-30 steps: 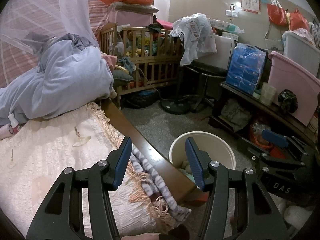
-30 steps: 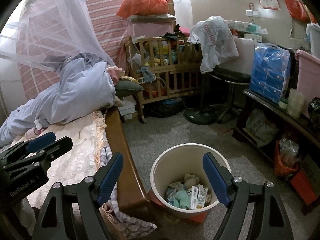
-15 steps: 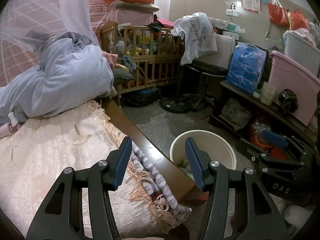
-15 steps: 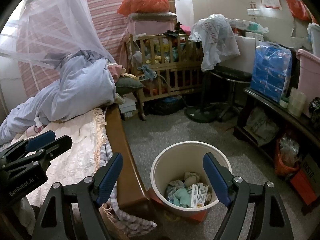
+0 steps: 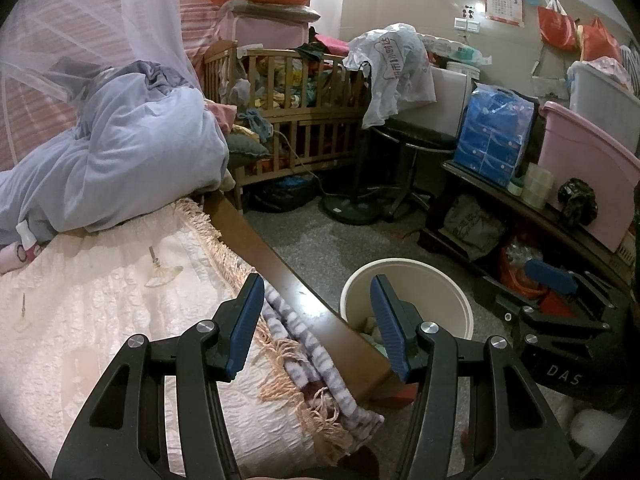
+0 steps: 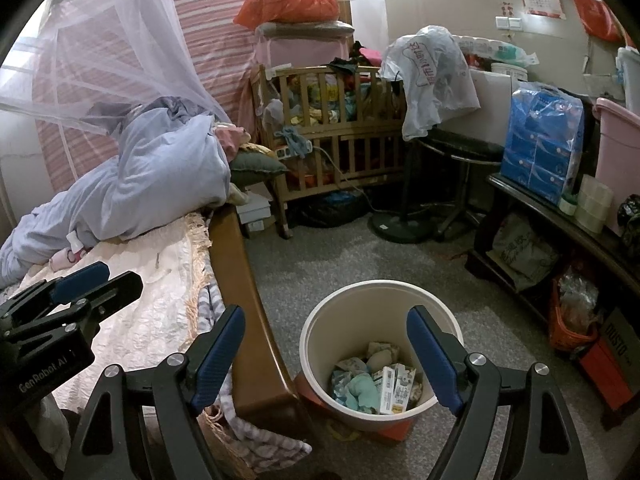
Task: Collect trash
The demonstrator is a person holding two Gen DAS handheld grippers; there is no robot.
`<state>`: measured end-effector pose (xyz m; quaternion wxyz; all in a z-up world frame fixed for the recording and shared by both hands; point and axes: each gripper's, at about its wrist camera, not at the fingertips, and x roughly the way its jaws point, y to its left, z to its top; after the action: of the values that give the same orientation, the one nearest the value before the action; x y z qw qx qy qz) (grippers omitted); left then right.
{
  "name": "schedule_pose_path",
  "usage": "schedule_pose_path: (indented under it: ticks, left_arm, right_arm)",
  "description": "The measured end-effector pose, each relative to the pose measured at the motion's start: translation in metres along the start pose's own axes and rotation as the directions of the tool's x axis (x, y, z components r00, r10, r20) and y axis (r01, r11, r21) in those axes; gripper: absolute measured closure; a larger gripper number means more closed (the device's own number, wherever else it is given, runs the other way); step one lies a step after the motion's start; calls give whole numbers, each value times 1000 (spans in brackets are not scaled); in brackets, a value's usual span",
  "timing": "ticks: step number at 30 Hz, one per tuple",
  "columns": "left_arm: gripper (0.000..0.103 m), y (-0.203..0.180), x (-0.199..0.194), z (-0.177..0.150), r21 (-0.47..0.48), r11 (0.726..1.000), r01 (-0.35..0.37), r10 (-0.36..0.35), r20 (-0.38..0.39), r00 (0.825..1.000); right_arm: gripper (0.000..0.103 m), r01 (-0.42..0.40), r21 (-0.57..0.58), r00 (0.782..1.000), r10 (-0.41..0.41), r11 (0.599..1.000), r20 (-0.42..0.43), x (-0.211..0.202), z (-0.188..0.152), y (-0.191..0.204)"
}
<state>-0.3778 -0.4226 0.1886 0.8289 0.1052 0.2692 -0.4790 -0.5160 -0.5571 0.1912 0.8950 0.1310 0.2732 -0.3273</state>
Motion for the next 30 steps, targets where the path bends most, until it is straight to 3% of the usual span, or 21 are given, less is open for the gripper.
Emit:
schedule_pose_path:
  ticks: [30]
  left_arm:
    - [49,2,2,-3,-4,1000,-1,1,-6,1000]
  right_arm:
    - [20,3,-10,1000,-3,1000,-29,6,-5,-6]
